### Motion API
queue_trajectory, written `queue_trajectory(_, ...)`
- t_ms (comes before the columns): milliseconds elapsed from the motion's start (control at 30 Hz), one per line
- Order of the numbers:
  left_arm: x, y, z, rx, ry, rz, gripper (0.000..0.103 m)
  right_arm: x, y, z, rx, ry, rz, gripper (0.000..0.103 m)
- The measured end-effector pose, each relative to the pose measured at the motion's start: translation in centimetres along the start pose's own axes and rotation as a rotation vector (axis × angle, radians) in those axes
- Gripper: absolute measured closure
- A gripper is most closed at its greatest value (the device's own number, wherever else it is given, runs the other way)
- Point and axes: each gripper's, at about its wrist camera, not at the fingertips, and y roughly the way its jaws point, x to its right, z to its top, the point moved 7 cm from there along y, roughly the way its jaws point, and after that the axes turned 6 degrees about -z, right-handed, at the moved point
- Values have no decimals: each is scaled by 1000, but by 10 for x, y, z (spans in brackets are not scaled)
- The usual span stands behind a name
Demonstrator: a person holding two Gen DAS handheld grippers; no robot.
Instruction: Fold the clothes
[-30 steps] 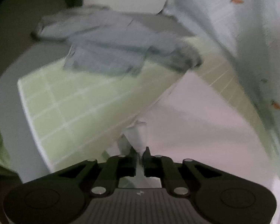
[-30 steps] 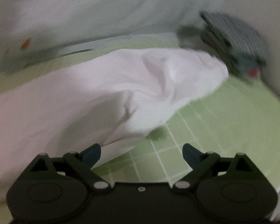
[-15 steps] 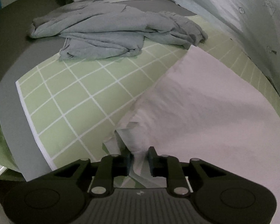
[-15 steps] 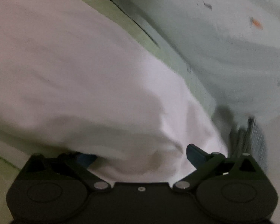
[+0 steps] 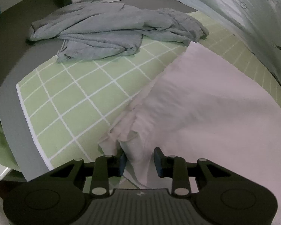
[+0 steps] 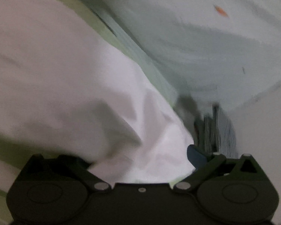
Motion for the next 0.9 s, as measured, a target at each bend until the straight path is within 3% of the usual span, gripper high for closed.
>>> queue_trajectory(133,-2,0,1,-5,-17,-2,70,38,-27,-12,75,129,-55,0)
queue_trajectory(200,-4,-1,2,-5,-25,-6,70,40,-33,-22,75,144,-37,0)
queue_trajectory(367,-8,-1,3,-9,-49,-26,70,32,-18,-55,-61,208,67,0)
queue_trajectory(633,-11,-2,2,-6,-71,-43,70,35,-16,-44,-147,274,207,0)
queue_trajectory(833,-25,-14,-1,17,-133,-92,69,23,-77,-32,-77,295,351,0)
queue_trajectory(900,-28,-22,-1,50,-116,-47,59,29,-84,-19,-41,365,383,0)
